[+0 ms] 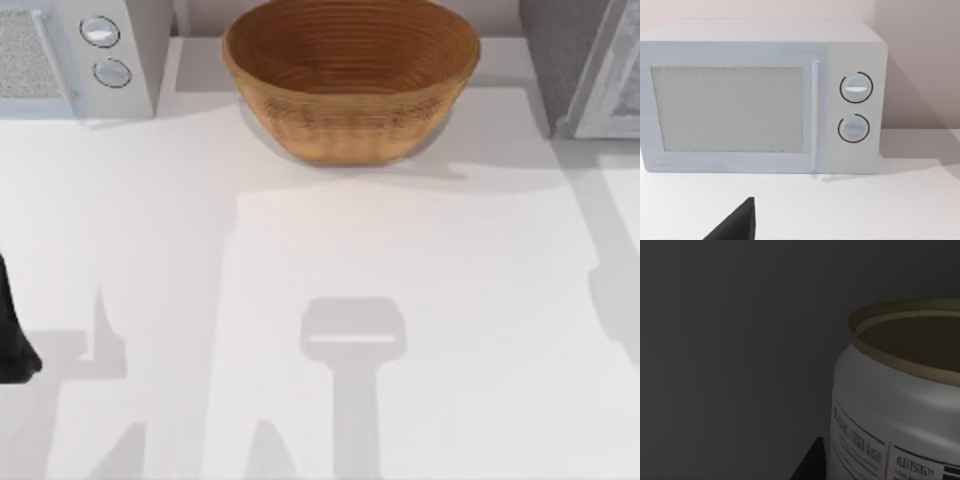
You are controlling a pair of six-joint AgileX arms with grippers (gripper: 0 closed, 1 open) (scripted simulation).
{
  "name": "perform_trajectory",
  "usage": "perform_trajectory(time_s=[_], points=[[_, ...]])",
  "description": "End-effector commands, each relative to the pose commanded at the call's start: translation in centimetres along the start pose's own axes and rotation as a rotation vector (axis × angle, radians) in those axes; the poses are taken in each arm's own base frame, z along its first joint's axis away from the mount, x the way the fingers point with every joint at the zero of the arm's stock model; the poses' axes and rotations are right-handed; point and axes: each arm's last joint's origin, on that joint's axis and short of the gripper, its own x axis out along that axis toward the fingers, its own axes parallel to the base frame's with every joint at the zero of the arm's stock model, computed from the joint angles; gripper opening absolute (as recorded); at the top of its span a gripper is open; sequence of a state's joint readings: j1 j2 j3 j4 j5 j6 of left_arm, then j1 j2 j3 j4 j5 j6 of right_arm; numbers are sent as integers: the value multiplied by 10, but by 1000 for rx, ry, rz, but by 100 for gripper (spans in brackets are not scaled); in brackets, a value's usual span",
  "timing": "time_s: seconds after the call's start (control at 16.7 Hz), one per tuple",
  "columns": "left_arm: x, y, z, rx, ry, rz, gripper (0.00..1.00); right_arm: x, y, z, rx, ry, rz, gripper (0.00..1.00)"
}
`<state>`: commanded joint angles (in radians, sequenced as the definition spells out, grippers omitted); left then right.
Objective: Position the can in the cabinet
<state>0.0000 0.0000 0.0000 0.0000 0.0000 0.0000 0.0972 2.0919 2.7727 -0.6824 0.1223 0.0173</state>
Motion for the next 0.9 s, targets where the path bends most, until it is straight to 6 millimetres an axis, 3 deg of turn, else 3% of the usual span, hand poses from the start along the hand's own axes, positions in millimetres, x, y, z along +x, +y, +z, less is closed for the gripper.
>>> perform_trajectory(time_s=[0.24,0.9], points=[[0,0,0,0,0,0,100,0,0,0,0,0,0,0],[0,0,0,0,0,0,100,0,0,0,0,0,0,83]])
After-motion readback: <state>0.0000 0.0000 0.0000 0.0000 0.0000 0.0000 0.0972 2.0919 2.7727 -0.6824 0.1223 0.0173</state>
